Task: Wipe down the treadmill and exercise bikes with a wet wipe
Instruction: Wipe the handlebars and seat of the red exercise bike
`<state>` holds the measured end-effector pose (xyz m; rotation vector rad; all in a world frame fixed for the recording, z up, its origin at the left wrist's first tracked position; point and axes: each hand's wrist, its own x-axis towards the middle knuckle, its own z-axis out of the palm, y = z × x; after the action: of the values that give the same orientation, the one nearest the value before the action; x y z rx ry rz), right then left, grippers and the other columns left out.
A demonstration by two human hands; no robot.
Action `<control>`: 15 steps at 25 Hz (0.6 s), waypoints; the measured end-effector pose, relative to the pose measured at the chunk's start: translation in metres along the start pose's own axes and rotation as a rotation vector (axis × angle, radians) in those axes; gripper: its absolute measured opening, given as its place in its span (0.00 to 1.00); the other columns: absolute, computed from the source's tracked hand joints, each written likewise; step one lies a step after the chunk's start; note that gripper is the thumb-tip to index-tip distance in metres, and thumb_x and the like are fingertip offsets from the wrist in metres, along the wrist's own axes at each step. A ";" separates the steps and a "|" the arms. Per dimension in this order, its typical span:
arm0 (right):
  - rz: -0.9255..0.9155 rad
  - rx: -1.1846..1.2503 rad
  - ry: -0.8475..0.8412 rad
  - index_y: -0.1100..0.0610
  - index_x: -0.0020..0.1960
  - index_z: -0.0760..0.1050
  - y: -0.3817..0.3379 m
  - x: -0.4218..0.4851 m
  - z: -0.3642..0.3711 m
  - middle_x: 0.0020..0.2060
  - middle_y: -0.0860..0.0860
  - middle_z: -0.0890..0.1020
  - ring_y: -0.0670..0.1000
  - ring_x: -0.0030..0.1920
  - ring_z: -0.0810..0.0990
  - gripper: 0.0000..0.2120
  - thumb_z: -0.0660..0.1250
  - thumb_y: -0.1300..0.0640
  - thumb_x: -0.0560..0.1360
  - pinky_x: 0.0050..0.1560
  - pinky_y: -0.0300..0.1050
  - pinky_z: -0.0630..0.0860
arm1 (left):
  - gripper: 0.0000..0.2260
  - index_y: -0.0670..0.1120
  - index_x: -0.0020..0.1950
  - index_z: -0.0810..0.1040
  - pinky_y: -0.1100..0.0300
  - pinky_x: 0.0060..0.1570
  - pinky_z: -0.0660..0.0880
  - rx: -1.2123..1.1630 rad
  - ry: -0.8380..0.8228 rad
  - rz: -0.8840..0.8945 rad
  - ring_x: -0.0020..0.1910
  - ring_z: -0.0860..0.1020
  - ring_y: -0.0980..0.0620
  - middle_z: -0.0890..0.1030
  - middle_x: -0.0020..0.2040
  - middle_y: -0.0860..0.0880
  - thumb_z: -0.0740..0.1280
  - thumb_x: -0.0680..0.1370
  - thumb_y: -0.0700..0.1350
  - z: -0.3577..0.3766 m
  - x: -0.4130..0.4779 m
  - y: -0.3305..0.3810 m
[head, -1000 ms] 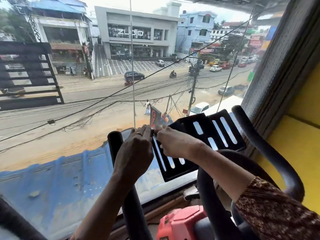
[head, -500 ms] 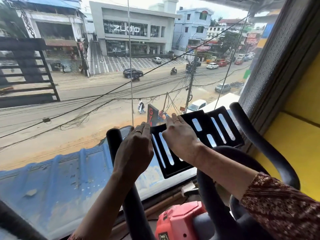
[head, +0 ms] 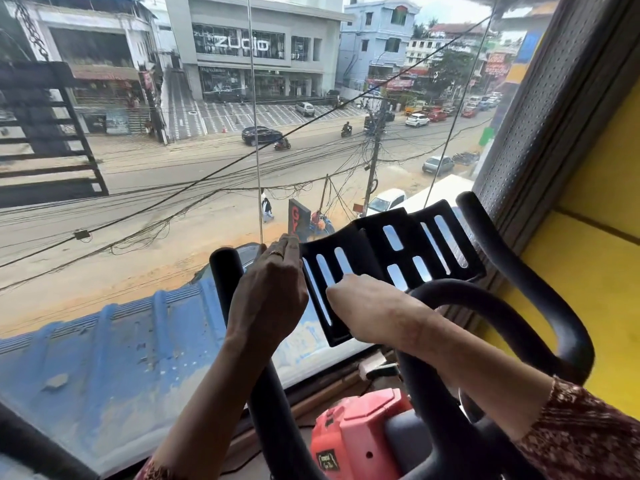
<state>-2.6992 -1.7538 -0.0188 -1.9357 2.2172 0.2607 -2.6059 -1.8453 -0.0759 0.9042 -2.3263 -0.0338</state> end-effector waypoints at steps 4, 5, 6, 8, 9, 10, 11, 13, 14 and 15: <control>0.067 0.485 0.085 0.63 0.46 0.82 0.018 0.003 0.004 0.39 0.53 0.84 0.49 0.40 0.84 0.07 0.69 0.69 0.69 0.42 0.42 0.82 | 0.18 0.33 0.64 0.73 0.49 0.50 0.78 -0.019 -0.022 0.002 0.50 0.81 0.38 0.80 0.55 0.35 0.67 0.73 0.33 0.000 -0.001 -0.001; 0.039 0.516 0.095 0.62 0.48 0.81 0.020 -0.001 0.009 0.40 0.53 0.84 0.48 0.41 0.84 0.07 0.69 0.67 0.71 0.45 0.43 0.82 | 0.18 0.33 0.63 0.74 0.48 0.52 0.78 -0.017 -0.017 0.008 0.50 0.81 0.37 0.80 0.55 0.34 0.67 0.73 0.33 0.000 0.000 -0.002; 0.006 0.494 0.087 0.61 0.50 0.81 0.020 -0.006 0.013 0.42 0.53 0.85 0.46 0.42 0.83 0.08 0.69 0.66 0.72 0.47 0.42 0.81 | 0.18 0.33 0.63 0.74 0.48 0.53 0.77 -0.014 -0.005 0.015 0.51 0.81 0.37 0.80 0.55 0.34 0.67 0.73 0.32 0.001 0.000 -0.002; -0.042 0.420 0.087 0.61 0.54 0.81 0.016 -0.015 0.021 0.47 0.52 0.84 0.45 0.46 0.82 0.12 0.66 0.70 0.73 0.48 0.34 0.78 | 0.18 0.32 0.64 0.73 0.50 0.62 0.71 -0.029 0.010 0.041 0.58 0.78 0.38 0.78 0.59 0.34 0.65 0.74 0.32 0.003 0.001 -0.004; -0.049 0.410 0.113 0.61 0.54 0.81 0.015 -0.020 0.022 0.47 0.52 0.83 0.45 0.46 0.81 0.14 0.65 0.73 0.72 0.46 0.30 0.76 | 0.18 0.33 0.65 0.73 0.53 0.67 0.64 -0.057 0.013 0.064 0.64 0.74 0.39 0.75 0.63 0.34 0.63 0.74 0.33 0.004 0.000 -0.004; -0.042 0.428 0.157 0.60 0.52 0.82 0.017 -0.024 0.021 0.47 0.51 0.83 0.44 0.45 0.81 0.16 0.64 0.74 0.70 0.45 0.29 0.76 | 0.18 0.34 0.65 0.73 0.58 0.72 0.56 -0.110 0.013 0.091 0.69 0.69 0.41 0.72 0.66 0.36 0.61 0.75 0.34 0.005 0.000 -0.003; -0.011 0.461 0.222 0.59 0.51 0.82 0.022 -0.030 0.017 0.45 0.50 0.83 0.44 0.45 0.81 0.17 0.63 0.74 0.69 0.44 0.30 0.77 | 0.19 0.35 0.66 0.73 0.62 0.73 0.49 -0.187 0.004 0.121 0.72 0.65 0.44 0.70 0.69 0.37 0.59 0.76 0.36 0.005 0.000 0.001; 0.071 0.532 0.484 0.58 0.52 0.82 0.043 -0.042 0.017 0.45 0.46 0.81 0.43 0.47 0.80 0.17 0.64 0.73 0.69 0.49 0.35 0.78 | 0.19 0.37 0.65 0.74 0.64 0.73 0.45 -0.343 -0.062 0.200 0.72 0.61 0.49 0.70 0.69 0.40 0.57 0.75 0.39 0.005 -0.002 0.016; 0.105 0.516 0.645 0.58 0.54 0.82 0.055 -0.048 0.023 0.48 0.47 0.81 0.43 0.50 0.80 0.17 0.65 0.72 0.70 0.54 0.34 0.76 | 0.19 0.38 0.65 0.75 0.62 0.72 0.46 -0.398 -0.096 0.241 0.72 0.62 0.49 0.71 0.69 0.40 0.57 0.75 0.40 0.006 -0.003 0.026; 0.139 0.462 0.723 0.58 0.57 0.80 0.064 -0.056 0.030 0.54 0.48 0.80 0.44 0.56 0.78 0.17 0.65 0.71 0.72 0.59 0.32 0.72 | 0.19 0.39 0.64 0.76 0.62 0.71 0.47 -0.450 -0.131 0.273 0.71 0.64 0.49 0.72 0.68 0.41 0.57 0.75 0.40 0.007 -0.003 0.035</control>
<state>-2.7543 -1.6839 -0.0331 -1.7739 2.4905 -0.9966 -2.6294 -1.8180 -0.0741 0.3682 -2.3983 -0.4939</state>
